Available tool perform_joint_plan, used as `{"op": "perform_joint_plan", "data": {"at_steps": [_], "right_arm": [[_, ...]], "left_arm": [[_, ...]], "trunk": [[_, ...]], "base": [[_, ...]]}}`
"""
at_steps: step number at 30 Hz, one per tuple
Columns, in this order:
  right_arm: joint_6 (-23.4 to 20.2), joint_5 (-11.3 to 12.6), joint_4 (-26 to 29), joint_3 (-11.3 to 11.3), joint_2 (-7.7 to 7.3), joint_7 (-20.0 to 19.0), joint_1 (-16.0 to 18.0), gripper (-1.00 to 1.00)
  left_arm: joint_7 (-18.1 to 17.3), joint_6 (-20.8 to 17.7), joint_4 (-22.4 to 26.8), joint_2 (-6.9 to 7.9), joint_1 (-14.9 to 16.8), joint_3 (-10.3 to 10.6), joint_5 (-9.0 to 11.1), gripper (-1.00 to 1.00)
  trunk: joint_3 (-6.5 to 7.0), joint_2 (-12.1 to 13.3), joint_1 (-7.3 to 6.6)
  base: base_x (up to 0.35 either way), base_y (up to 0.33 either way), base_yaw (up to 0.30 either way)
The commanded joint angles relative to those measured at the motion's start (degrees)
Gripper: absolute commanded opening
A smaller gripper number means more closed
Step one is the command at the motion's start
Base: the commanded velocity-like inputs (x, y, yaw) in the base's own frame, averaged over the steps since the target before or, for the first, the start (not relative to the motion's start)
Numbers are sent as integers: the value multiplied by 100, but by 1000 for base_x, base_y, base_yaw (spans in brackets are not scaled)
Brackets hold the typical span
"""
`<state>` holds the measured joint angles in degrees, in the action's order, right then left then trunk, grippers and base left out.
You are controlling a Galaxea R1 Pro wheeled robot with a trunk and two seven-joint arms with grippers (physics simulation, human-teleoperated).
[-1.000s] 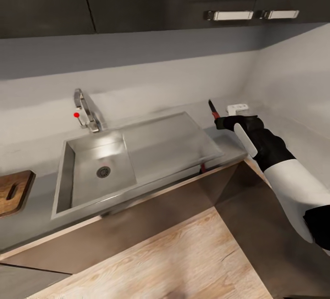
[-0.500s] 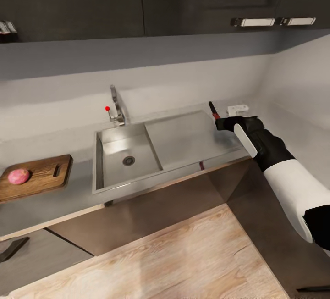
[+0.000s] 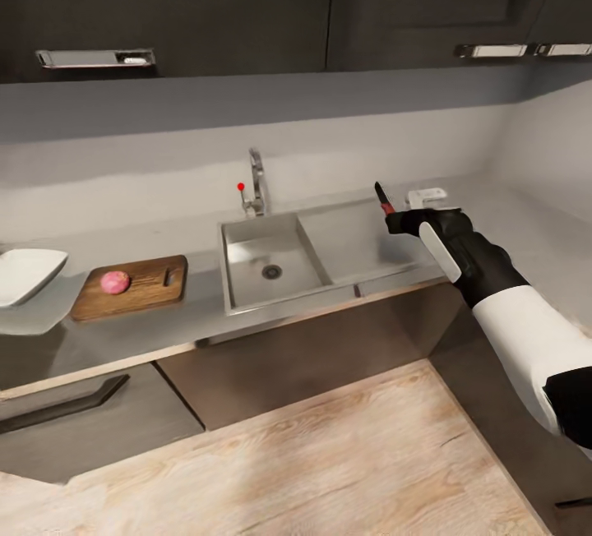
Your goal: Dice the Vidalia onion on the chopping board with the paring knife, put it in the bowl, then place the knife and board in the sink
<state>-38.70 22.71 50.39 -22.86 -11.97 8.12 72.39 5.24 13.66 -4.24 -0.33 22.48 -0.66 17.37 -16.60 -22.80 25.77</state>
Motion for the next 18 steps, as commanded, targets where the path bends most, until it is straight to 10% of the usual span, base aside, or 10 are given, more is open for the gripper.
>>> {"op": "perform_joint_plan", "data": {"at_steps": [1,18], "right_arm": [[-14,76,7,-26,-8,42,7,-100],[-13,76,-52,-32,5,41,4,-100]], "left_arm": [[4,40,-24,-2,11,-5,13,100],[4,39,-24,-2,11,-5,17,100]], "trunk": [[-2,-12,1],[151,-12,1]], "base": [[-255,250,108],[-225,271,115]]}}
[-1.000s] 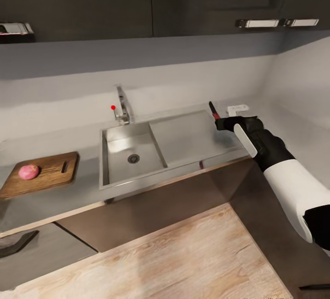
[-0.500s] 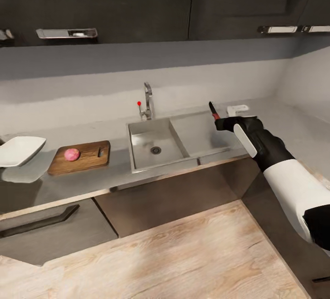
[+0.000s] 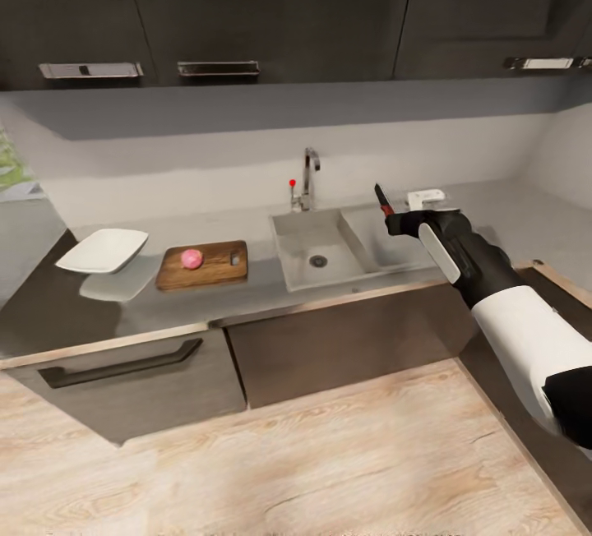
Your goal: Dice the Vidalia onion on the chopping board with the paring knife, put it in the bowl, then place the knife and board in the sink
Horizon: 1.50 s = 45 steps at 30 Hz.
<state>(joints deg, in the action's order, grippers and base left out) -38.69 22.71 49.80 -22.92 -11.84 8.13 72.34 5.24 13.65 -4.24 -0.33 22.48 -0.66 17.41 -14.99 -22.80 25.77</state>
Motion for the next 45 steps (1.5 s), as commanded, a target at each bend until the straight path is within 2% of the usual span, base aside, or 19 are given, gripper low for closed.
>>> {"op": "perform_joint_plan", "data": {"at_steps": [1,11,45], "right_arm": [[-15,76,5,-27,-6,42,8,-100],[-15,76,-3,-27,-2,40,8,-100],[-13,76,-105,-29,-7,36,8,-100]], "left_arm": [[3,40,-24,-2,11,-5,13,100],[3,41,-24,-2,11,-5,10,100],[3,41,-24,-4,11,-5,12,100]], "trunk": [[-2,-12,2],[88,-12,2],[393,-12,2]], "base": [[-208,280,116],[-142,298,116],[-2,297,117]]}}
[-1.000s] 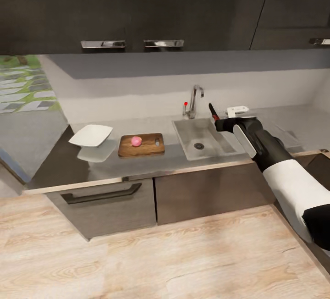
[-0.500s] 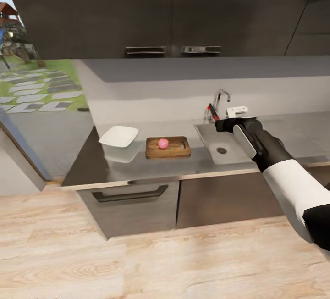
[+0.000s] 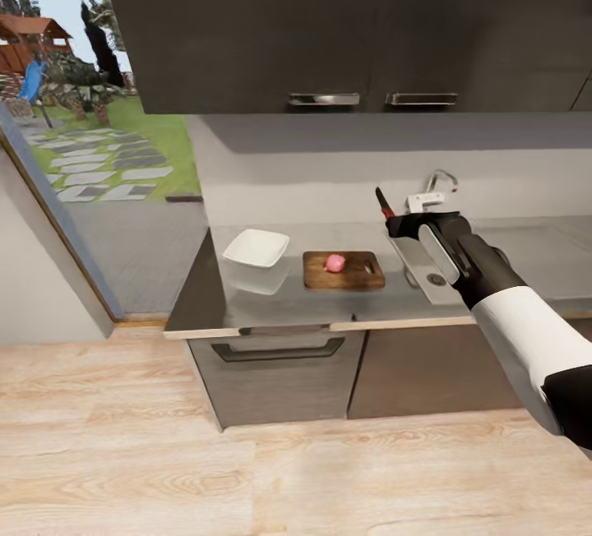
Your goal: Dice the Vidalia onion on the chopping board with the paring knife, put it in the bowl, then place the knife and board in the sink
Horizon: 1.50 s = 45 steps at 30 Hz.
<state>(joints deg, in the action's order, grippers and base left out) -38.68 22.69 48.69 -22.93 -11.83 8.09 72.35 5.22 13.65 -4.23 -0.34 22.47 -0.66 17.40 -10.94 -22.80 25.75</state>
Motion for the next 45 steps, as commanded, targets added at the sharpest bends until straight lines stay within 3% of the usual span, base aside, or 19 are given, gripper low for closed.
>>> {"op": "perform_joint_plan", "data": {"at_steps": [1,8,31,36,37,38,45], "right_arm": [[-13,77,-21,-27,-10,39,7,-100],[418,39,-439,-35,-5,27,7,-100],[479,33,-677,-48,0,-7,0,-100],[484,42,-684,-364,13,-9,-1,-100],[490,48,-685,-568,14,-9,-1,-100],[493,49,-685,-608,14,-9,-1,-100],[532,33,-454,-520,214,-113,-37,-100]], "left_arm": [[5,41,-25,-4,12,-5,14,100],[5,41,-25,-3,12,-5,10,100],[13,36,-25,-1,12,-5,10,100],[17,40,-17,-1,12,-5,10,100],[24,41,-15,-7,12,-5,15,100],[26,41,-12,-11,12,-5,16,100],[-7,57,2,26,12,4,9,100]], "trunk": [[-3,-12,4],[11,-12,4],[11,-12,4],[11,-12,4],[11,-12,4],[11,-12,4],[11,-12,4]], "base": [[0,57,117],[0,57,28],[0,240,0],[0,10,0],[0,2,0],[0,0,0],[0,0,0]]}}
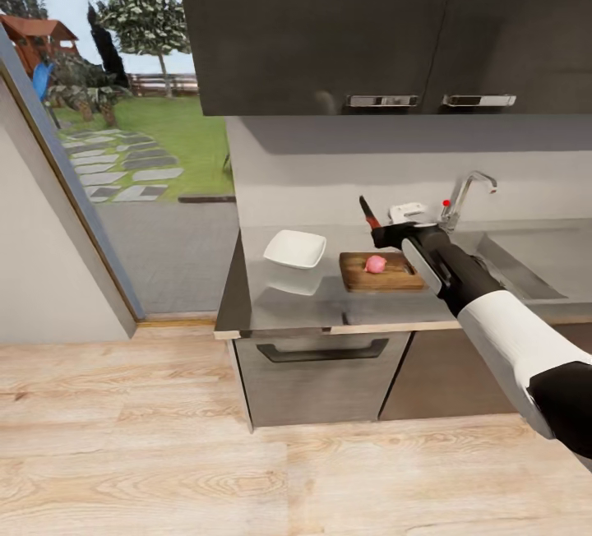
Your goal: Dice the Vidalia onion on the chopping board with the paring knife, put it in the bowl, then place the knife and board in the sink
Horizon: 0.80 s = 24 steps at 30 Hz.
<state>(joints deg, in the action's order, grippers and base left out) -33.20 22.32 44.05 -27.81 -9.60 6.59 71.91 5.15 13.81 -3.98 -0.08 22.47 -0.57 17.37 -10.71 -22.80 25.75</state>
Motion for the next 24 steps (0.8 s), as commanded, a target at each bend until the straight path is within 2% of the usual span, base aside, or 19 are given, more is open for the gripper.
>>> {"op": "perform_joint_plan", "data": {"at_steps": [1,10,24], "right_arm": [[-12,65,43,-34,24,22,8,-100],[65,11,191,-40,311,-34,-1,-100],[68,9,200,-40,310,-26,-1,-100]], "left_arm": [[1,46,-24,-1,12,-4,12,100],[3,102,-24,-1,10,-4,12,100],[3,104,-24,13,11,-4,12,100]], "trunk": [[-12,-12,4],[-12,-12,4],[-12,-12,4]], "base": [[0,0,0],[46,0,0],[306,-4,0]]}}
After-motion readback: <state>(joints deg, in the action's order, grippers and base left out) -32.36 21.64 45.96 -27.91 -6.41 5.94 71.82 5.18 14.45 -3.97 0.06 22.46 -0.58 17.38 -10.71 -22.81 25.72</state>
